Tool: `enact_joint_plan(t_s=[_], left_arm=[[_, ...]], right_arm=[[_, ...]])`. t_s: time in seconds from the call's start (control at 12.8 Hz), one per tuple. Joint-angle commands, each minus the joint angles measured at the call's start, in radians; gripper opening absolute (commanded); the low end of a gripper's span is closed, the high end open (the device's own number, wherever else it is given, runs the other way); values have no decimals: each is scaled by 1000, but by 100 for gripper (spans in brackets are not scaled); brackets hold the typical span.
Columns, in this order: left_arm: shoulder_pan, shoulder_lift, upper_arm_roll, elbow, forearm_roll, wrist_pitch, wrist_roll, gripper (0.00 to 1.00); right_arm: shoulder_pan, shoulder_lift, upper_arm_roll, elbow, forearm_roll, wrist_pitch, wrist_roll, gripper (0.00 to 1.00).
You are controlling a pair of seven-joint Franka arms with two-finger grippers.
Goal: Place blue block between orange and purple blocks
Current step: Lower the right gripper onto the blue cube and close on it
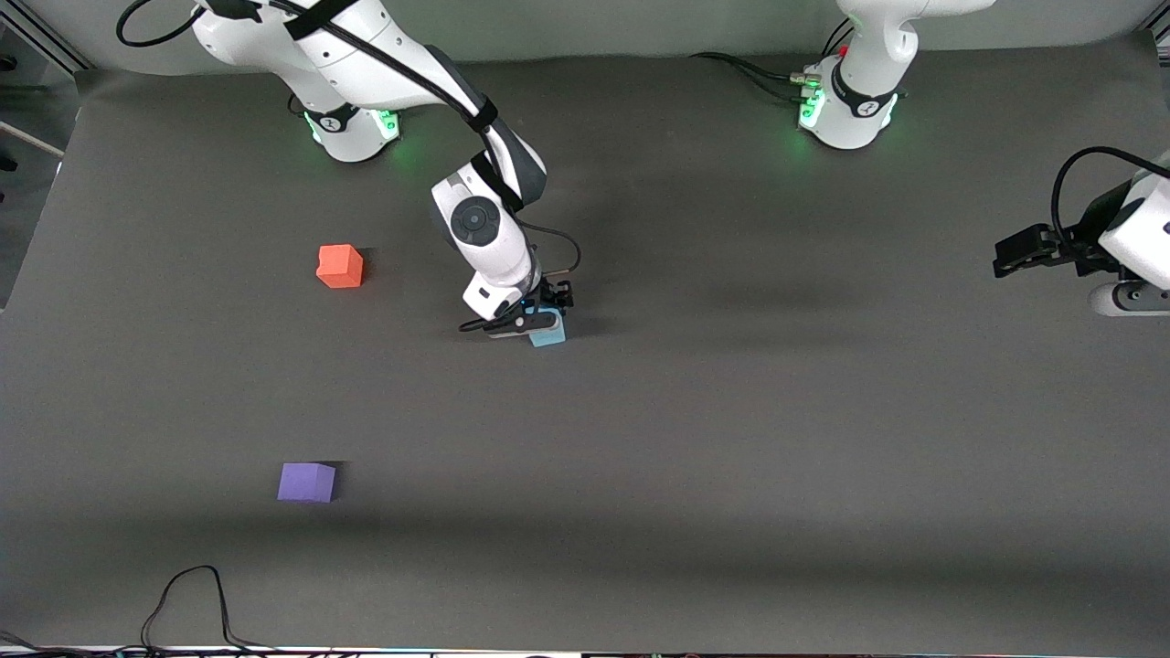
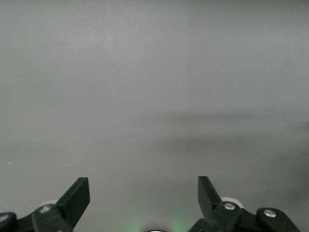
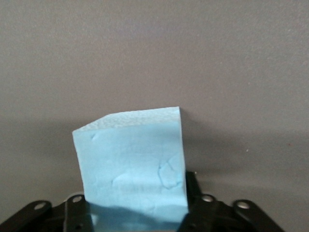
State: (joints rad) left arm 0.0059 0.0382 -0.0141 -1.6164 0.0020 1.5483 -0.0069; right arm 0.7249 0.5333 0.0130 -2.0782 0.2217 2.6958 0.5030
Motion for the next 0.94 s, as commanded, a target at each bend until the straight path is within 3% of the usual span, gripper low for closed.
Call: enact_joint_plan(t_s=[0.0, 0.16, 0.31, 0.62, 0.86], left_arm=[[-11, -14, 5, -8, 0, -11, 10, 100], [-6, -14, -1, -8, 0, -10, 10, 100], [19, -14, -27, -7, -4, -8, 11, 100], [16, -14, -27, -8, -4, -8, 10, 100], [19, -15, -26, -7, -4, -10, 11, 100]], right_arm=[[-7, 1, -10, 38, 10, -8, 2, 36], [-7, -30, -30, 75, 10, -86, 0, 36], [-7, -77, -66, 165, 8, -268, -4, 36], [-5, -148, -151, 484, 8, -745, -3, 36], [-7, -153, -223, 686, 7, -985, -11, 36]])
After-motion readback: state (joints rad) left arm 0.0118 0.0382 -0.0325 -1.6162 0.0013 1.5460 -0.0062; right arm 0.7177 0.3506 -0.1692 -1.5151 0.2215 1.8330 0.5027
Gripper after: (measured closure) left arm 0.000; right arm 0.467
